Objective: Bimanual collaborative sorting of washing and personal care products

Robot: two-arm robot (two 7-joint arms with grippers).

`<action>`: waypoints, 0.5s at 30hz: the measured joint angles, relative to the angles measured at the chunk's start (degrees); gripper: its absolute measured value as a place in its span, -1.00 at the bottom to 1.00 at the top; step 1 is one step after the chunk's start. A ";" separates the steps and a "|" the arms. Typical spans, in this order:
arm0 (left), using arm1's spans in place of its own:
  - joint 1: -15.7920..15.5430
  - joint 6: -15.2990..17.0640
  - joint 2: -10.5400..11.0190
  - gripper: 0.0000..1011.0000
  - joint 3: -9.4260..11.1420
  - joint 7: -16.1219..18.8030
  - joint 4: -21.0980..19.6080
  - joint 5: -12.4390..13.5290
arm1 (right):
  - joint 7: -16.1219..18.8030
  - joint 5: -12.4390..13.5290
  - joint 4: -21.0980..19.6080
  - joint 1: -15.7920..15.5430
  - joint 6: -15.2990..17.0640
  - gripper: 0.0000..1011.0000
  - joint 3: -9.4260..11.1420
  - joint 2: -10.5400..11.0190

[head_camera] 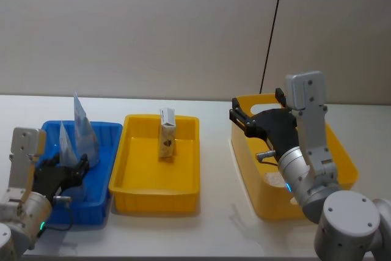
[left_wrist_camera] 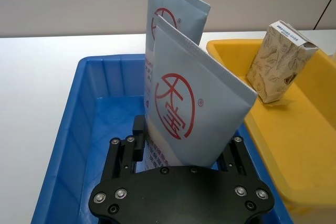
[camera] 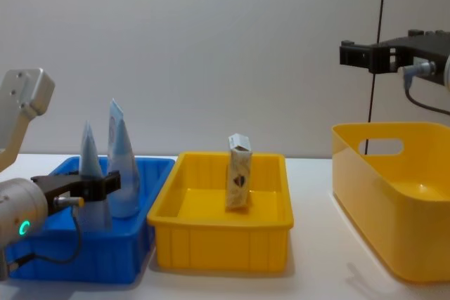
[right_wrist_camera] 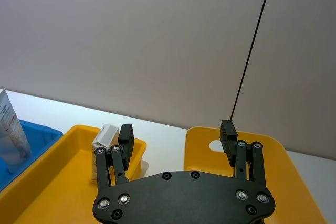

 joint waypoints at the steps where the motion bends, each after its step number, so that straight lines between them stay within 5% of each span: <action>1: -0.15 0.00 -0.14 0.25 0.00 -0.07 0.25 0.10 | 0.00 0.00 0.00 0.00 0.00 0.99 0.00 0.00; 9: -0.56 -0.08 -0.61 -0.22 -0.10 -0.43 1.01 0.45 | 0.00 0.00 0.00 0.00 0.00 0.99 0.00 0.00; 15: -0.54 -0.67 -0.78 -0.32 -0.27 -0.76 0.94 0.68 | 0.00 0.00 0.00 0.00 0.00 0.98 0.00 0.00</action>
